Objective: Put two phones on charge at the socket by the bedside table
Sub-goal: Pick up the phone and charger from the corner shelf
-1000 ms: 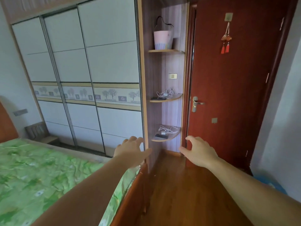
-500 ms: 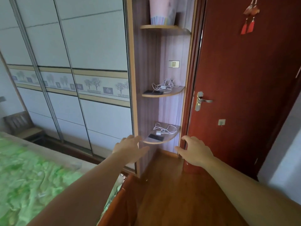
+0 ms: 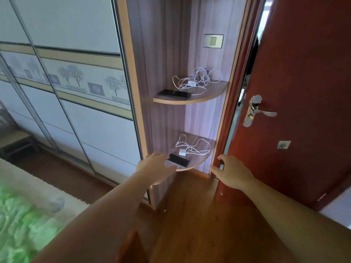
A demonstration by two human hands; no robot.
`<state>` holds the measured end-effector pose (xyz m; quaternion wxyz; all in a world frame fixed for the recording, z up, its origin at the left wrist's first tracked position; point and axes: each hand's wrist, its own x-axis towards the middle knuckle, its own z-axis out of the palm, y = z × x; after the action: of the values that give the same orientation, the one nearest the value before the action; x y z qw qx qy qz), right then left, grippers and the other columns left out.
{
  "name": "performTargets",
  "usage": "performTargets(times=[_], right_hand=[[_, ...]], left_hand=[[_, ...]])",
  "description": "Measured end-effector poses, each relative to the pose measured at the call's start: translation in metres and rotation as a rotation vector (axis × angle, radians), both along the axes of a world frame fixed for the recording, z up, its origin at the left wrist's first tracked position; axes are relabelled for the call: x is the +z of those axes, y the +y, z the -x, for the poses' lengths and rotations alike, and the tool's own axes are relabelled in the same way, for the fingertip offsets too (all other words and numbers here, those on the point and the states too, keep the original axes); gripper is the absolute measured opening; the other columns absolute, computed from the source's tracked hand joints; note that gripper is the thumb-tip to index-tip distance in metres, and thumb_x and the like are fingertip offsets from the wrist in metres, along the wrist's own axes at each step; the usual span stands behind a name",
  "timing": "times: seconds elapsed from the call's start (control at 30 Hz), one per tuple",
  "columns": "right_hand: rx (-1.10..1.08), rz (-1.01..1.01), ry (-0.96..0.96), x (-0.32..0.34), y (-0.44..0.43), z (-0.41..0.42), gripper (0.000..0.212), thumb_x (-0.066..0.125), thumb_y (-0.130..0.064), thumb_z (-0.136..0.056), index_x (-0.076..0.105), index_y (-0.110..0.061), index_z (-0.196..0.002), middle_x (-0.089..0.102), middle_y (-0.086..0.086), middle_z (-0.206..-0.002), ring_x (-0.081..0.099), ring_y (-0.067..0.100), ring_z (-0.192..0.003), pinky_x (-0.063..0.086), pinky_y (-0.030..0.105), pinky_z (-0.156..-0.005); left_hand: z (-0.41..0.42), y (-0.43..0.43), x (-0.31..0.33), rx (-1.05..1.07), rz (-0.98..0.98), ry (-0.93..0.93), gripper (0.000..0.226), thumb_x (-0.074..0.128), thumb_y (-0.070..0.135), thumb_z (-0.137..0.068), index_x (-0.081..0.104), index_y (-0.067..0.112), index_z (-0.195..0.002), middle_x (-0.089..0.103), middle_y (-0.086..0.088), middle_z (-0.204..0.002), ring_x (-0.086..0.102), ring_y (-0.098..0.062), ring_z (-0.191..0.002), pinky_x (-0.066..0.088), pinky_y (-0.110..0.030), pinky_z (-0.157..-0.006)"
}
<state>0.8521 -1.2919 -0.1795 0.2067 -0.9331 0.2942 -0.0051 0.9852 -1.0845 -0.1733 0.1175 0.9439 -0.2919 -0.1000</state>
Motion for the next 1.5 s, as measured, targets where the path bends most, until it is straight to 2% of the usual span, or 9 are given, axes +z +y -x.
performTargets(times=[0.17,0.4,0.53,0.63,0.77,0.93,1.13,1.27,1.5], right_hand=[[0.064,0.002,-0.010,-0.006,-0.070,-0.069,0.065,0.046,-0.060,-0.085,0.043,-0.025,-0.139,0.052,0.005,-0.138,0.051,0.029,-0.125,0.046,0.045,-0.098],[0.227,-0.091,-0.010,-0.041,-0.182,-0.190,0.059,0.050,-0.054,-0.087,0.048,-0.017,-0.134,0.062,0.007,-0.114,0.061,0.020,-0.083,0.048,0.032,-0.069],[0.311,-0.120,0.049,-0.052,-0.236,-0.252,0.069,0.050,-0.059,-0.084,0.043,-0.019,-0.140,0.060,0.007,-0.126,0.064,0.024,-0.098,0.051,0.034,-0.079],[0.380,-0.102,0.103,-0.060,-0.261,-0.294,0.070,0.051,-0.060,-0.084,0.043,-0.020,-0.141,0.054,0.008,-0.136,0.058,0.027,-0.117,0.049,0.042,-0.095],[0.462,-0.077,0.174,-0.091,-0.282,-0.340,0.065,0.050,-0.061,-0.085,0.043,-0.024,-0.137,0.049,0.010,-0.135,0.057,0.028,-0.113,0.049,0.044,-0.094],[0.510,-0.051,0.237,-0.157,-0.293,-0.384,0.069,0.056,-0.057,-0.085,0.039,-0.017,-0.139,0.046,0.014,-0.139,0.051,0.034,-0.121,0.044,0.044,-0.097],[0.570,-0.078,0.229,-0.257,-0.296,-0.428,0.069,0.066,-0.047,-0.084,0.043,-0.010,-0.138,0.049,0.018,-0.135,0.044,0.035,-0.128,0.035,0.043,-0.104],[0.596,-0.059,0.264,-0.313,-0.293,-0.453,0.065,0.069,-0.044,-0.078,0.046,-0.012,-0.130,0.052,0.015,-0.126,0.052,0.037,-0.117,0.045,0.050,-0.096],[0.594,-0.016,0.409,-0.374,-0.292,-0.477,0.080,0.061,-0.042,-0.082,0.024,-0.024,-0.151,0.035,0.007,-0.151,0.042,0.034,-0.133,0.042,0.047,-0.103]], left_hand=[[-0.054,-0.063,-0.005,-0.010,-0.010,-0.007,0.059,0.043,0.062,-0.092,0.043,0.031,-0.142,0.047,0.001,-0.146,0.046,-0.024,-0.131,0.041,-0.043,-0.104],[-0.146,-0.165,-0.038,0.133,-0.013,0.055,0.052,0.049,0.059,-0.092,0.051,0.031,-0.135,0.054,0.006,-0.138,0.052,-0.017,-0.121,0.041,-0.028,-0.091],[-0.183,-0.217,-0.046,0.262,0.016,0.120,0.054,0.048,0.063,-0.089,0.051,0.032,-0.133,0.057,0.006,-0.130,0.056,-0.019,-0.117,0.039,-0.026,-0.085],[-0.207,-0.240,-0.063,0.327,0.042,0.153,0.059,0.045,0.068,-0.084,0.052,0.031,-0.129,0.062,0.003,-0.125,0.061,-0.021,-0.105,0.052,-0.036,-0.088],[-0.230,-0.259,-0.098,0.412,0.004,0.181,0.058,0.044,0.062,-0.092,0.050,0.026,-0.136,0.056,0.000,-0.133,0.056,-0.023,-0.115,0.047,-0.034,-0.083],[-0.251,-0.282,-0.176,0.552,0.045,0.275,0.052,0.044,0.058,-0.093,0.056,0.021,-0.129,0.064,0.000,-0.114,0.058,-0.020,-0.095,0.044,-0.028,-0.066],[-0.280,-0.307,-0.296,0.754,0.026,0.431,0.061,0.052,0.051,-0.088,0.045,0.014,-0.136,0.058,-0.009,-0.125,0.055,-0.030,-0.113,0.049,-0.043,-0.093],[-0.293,-0.318,-0.355,0.873,0.100,0.507,0.078,0.059,0.052,-0.084,0.033,0.011,-0.145,0.046,-0.012,-0.141,0.043,-0.034,-0.129,0.043,-0.047,-0.102],[-0.304,-0.343,-0.407,1.028,0.112,0.476,0.131,0.069,0.073,-0.065,-0.006,0.014,-0.155,0.019,-0.010,-0.154,0.021,-0.030,-0.142,0.030,-0.046,-0.113]])
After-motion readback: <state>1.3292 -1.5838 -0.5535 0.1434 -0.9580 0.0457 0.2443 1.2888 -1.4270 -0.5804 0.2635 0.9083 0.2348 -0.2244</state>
